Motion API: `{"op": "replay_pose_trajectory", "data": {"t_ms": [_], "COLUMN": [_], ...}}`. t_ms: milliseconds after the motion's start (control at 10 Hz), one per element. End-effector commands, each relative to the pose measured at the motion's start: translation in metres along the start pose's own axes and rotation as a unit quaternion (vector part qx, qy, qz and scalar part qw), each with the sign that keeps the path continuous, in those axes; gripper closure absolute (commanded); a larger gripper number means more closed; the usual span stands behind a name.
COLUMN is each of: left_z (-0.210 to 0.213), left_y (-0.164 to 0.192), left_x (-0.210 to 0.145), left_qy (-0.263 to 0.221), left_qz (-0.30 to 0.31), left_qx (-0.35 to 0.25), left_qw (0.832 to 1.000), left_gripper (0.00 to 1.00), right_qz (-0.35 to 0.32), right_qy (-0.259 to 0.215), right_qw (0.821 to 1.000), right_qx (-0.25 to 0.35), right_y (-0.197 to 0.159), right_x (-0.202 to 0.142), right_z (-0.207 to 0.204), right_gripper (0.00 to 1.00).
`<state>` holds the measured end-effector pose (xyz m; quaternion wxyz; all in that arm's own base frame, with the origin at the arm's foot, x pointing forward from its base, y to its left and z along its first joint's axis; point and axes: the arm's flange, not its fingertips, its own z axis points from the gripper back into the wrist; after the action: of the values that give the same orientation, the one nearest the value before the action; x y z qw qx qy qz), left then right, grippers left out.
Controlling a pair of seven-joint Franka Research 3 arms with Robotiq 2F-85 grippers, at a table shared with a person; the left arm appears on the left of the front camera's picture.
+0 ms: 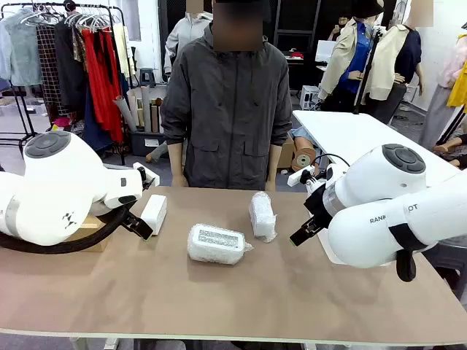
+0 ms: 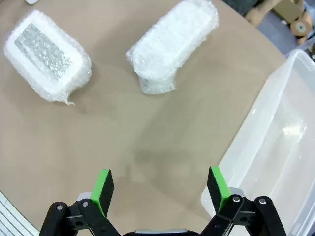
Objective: Separate and place wrapped and unwrapped clocks.
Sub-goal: Pick up the Digital clock indicated by the person.
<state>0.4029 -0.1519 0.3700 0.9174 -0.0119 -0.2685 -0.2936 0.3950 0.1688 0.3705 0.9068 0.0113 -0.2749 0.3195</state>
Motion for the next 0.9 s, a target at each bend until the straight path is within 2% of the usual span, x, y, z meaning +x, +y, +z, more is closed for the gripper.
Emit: {"op": "replay_pose_trajectory", "data": {"t_ms": [0, 800], "left_z": [0.0001, 0.0001], "left_y": [0.0, 0.0], "left_x": [0.0, 0.0], "left_qy": [0.0, 0.0], "left_qz": [0.0, 0.0], "left_qx": [0.0, 0.0], "left_qw": [1.0, 1.0], "left_gripper": [0.0, 0.0], "right_qz": [0.0, 0.0], "right_qy": [0.0, 0.0], "right_qw": [1.0, 1.0], "right_qx": [0.0, 0.0], "right_y": [0.0, 0.0], "right_x": [0.0, 0.0], "right_z": [0.0, 0.0], "right_gripper": [0.0, 0.0]}}
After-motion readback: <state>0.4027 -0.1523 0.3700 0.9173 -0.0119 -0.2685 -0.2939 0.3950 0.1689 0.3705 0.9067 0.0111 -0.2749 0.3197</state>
